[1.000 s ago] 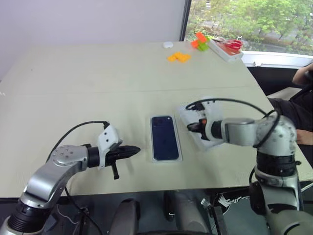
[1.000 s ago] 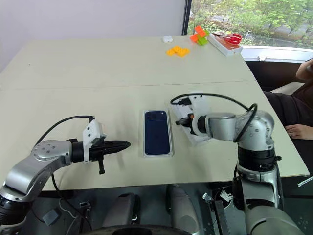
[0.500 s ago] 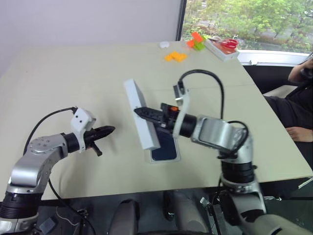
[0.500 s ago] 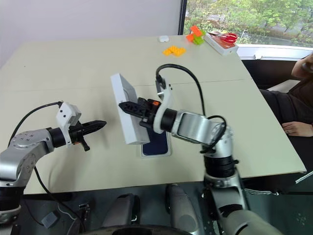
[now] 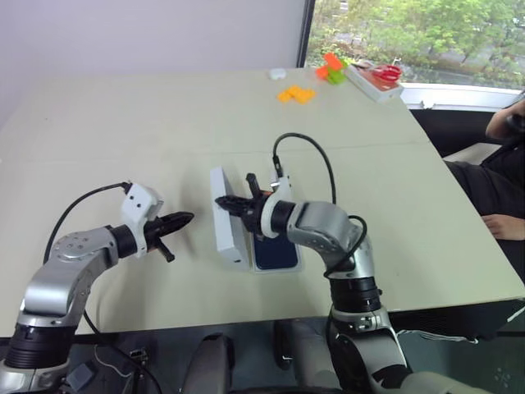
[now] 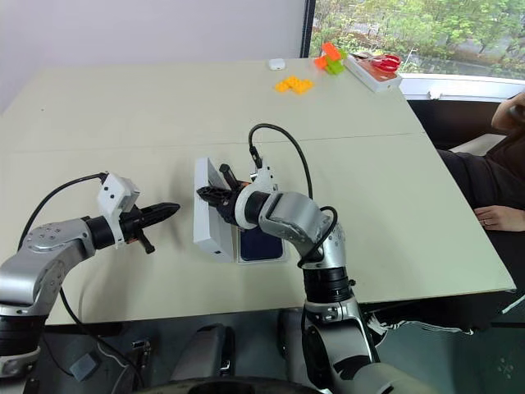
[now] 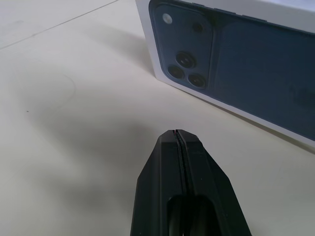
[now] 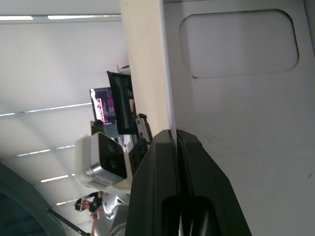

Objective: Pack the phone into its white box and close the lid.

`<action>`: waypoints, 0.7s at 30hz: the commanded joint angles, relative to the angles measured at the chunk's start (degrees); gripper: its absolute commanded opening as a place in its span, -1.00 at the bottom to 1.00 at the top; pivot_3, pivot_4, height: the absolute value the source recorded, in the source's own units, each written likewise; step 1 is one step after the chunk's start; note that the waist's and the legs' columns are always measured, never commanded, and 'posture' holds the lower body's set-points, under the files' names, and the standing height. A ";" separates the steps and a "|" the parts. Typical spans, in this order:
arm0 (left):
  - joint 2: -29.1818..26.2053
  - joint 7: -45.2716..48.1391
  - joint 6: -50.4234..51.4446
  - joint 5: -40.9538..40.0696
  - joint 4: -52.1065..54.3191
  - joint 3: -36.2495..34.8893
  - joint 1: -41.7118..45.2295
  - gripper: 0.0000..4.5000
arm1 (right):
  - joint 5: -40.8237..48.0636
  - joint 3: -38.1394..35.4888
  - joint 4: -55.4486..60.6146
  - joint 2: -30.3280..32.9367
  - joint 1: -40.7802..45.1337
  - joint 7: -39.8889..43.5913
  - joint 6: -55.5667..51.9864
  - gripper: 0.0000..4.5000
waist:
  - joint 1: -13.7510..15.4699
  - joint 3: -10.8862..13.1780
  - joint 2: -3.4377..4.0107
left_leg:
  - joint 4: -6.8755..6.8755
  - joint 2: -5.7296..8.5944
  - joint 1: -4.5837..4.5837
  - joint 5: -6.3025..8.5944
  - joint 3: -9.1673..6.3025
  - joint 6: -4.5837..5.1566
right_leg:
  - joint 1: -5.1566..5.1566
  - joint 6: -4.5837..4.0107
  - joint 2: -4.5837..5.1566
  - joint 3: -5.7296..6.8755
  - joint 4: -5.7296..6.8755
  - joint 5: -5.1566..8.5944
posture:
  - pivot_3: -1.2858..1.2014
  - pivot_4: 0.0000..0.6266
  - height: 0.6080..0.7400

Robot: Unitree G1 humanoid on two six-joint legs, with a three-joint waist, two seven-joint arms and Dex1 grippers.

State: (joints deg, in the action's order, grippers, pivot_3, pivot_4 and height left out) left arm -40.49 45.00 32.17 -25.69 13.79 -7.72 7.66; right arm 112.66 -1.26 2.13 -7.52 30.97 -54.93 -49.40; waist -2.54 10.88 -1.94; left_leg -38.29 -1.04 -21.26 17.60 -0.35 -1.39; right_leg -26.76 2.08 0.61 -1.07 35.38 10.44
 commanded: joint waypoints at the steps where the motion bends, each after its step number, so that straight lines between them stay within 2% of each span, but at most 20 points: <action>1: 0.49 -0.06 -0.21 -0.18 2.33 0.95 1.55 -1.00 | 0.34 -1.00 0.72 1.09 0.35 -0.56 0.30 -0.59 | 0.06 0.00 0.00 | 0.00 -0.01 0.01 0.00 -0.02 0.00 | 0.01 0.02 -0.02 0.01 0.00 0.01 | 0.03 -0.52 0.80; 6: 4.03 -1.42 -0.05 0.28 2.86 4.47 4.82 -1.00 | 0.34 -1.21 3.37 9.29 2.66 1.67 -1.28 0.49 | 0.09 -0.01 -0.02 | -0.06 0.07 -0.04 -0.01 0.03 0.00 | 0.02 0.01 0.04 0.01 -0.03 0.00 | 0.03 -0.52 0.80; 8: 5.07 -1.93 0.26 0.17 2.94 5.24 5.71 -1.00 | -0.42 -0.46 3.93 13.45 3.37 3.83 -2.83 0.49 | -0.07 -0.01 -0.01 | -0.05 0.08 -0.06 0.00 0.06 0.01 | 0.02 -0.02 0.06 -0.02 -0.08 -0.02 | 0.03 -0.52 0.80; 11: 7.48 -2.75 1.55 -0.84 3.97 6.98 7.67 -1.00 | -7.01 -0.03 6.52 24.98 5.54 12.62 -9.05 0.49 | 0.20 0.04 0.06 | -0.04 0.08 -0.11 0.03 0.05 0.07 | -0.02 0.01 0.04 -0.02 -0.10 -0.01 | 0.03 -0.52 0.80; 14: 8.81 -2.93 2.41 -1.02 4.91 8.24 8.62 -1.00 | -11.81 -0.53 7.27 32.76 6.00 20.57 -11.47 0.49 | 0.20 0.01 0.02 | -0.04 0.10 -0.12 0.04 0.05 0.08 | 0.00 0.03 0.03 -0.01 -0.14 0.00 | 0.03 -0.52 0.80; 18: 10.01 -2.88 3.43 -1.04 6.17 10.11 9.59 -1.00 | -22.86 0.19 8.49 41.97 5.74 31.52 -14.01 0.49 | 0.19 0.01 0.02 | 0.00 0.14 -0.12 0.05 0.08 0.10 | 0.08 0.10 -0.03 -0.04 -0.14 0.05 | 0.03 -0.52 0.80; 21: 10.87 -2.82 3.89 -0.65 6.68 11.85 10.49 -1.00 | -30.52 0.77 8.67 46.40 5.89 38.95 -14.34 0.49 | 0.18 0.01 0.03 | 0.00 0.15 -0.12 0.05 0.09 0.10 | 0.14 0.18 -0.08 -0.05 -0.13 0.10 | 0.03 -0.52 0.80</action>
State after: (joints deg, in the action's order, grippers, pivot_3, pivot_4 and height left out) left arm -29.97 42.13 36.06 -25.96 18.29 3.54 17.00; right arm 85.48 -0.31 8.62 37.93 36.14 -20.03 -63.59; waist -2.36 10.89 -1.92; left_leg -38.30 -0.88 -21.38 17.65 -0.26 -1.28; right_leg -26.58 2.28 0.53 -1.12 35.26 10.55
